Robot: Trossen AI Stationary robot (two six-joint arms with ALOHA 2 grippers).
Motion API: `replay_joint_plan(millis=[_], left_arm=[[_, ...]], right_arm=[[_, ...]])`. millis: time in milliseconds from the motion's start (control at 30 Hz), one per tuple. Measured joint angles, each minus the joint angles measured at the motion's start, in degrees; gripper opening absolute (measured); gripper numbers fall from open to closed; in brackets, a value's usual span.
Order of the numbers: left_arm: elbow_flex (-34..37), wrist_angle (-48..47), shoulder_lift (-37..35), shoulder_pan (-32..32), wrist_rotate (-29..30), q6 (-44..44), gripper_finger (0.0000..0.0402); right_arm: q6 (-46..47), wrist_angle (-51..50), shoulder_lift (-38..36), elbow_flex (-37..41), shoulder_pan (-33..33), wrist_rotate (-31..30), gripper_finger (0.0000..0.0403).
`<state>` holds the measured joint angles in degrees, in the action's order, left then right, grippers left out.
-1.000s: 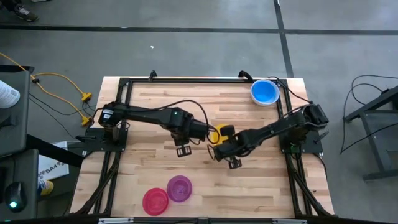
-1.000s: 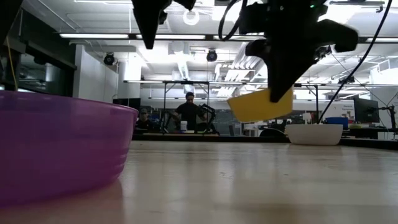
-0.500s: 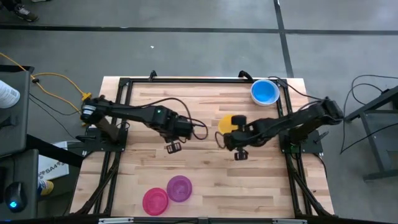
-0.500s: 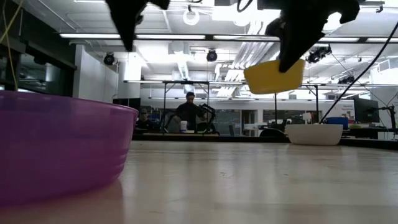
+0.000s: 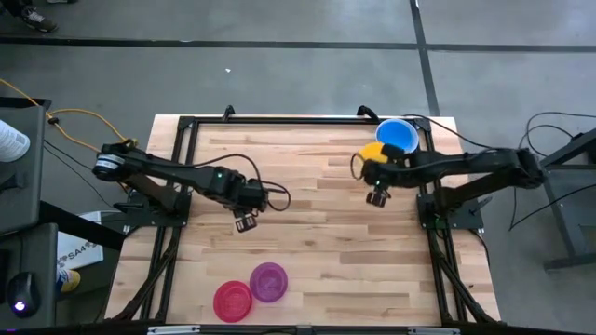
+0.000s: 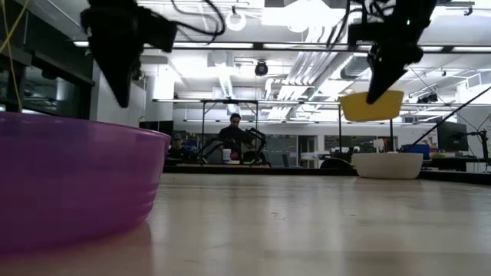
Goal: Nest bowls inside each other
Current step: Stack the yellow bowl on the blue bowl
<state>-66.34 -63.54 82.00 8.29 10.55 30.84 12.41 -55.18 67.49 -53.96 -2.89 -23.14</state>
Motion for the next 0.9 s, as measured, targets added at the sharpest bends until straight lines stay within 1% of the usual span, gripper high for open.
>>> replay_joint_plan(millis=[167,300,367,500,600,800,900], left_arm=[[5.2,4.5,-0.1,0.0,-0.8,-0.6,0.0077],[9.0,9.6,-0.2,0.0,-1.3,-0.6,0.0077],[11.0,11.5,-0.2,0.0,-2.6,-0.5,0.0077],[13.8,14.9,-0.2,0.0,-4.2,0.0,0.0077],[15.3,16.6,-0.2,0.0,-5.1,0.5,0.0077],[15.9,17.6,-0.2,0.0,-5.1,0.5,0.0077],[15.9,18.3,-0.2,0.0,-5.1,0.1,0.0077]], right_arm=[[-2.4,2.1,-2.6,3.3,-7.7,-0.9,0.0003],[-7.1,5.8,-2.6,4.6,-14.0,-0.5,0.0003],[-9.2,8.4,-2.6,5.2,-17.2,-0.1,0.0003],[-11.3,12.7,-2.6,7.3,-24.7,5.4,0.0003],[-13.4,14.3,-2.6,8.3,-29.8,6.5,0.0003],[-16.2,19.6,-2.6,10.2,-36.7,11.7,0.0003],[-17.6,20.6,-2.6,10.4,-39.6,11.8,0.0003]])
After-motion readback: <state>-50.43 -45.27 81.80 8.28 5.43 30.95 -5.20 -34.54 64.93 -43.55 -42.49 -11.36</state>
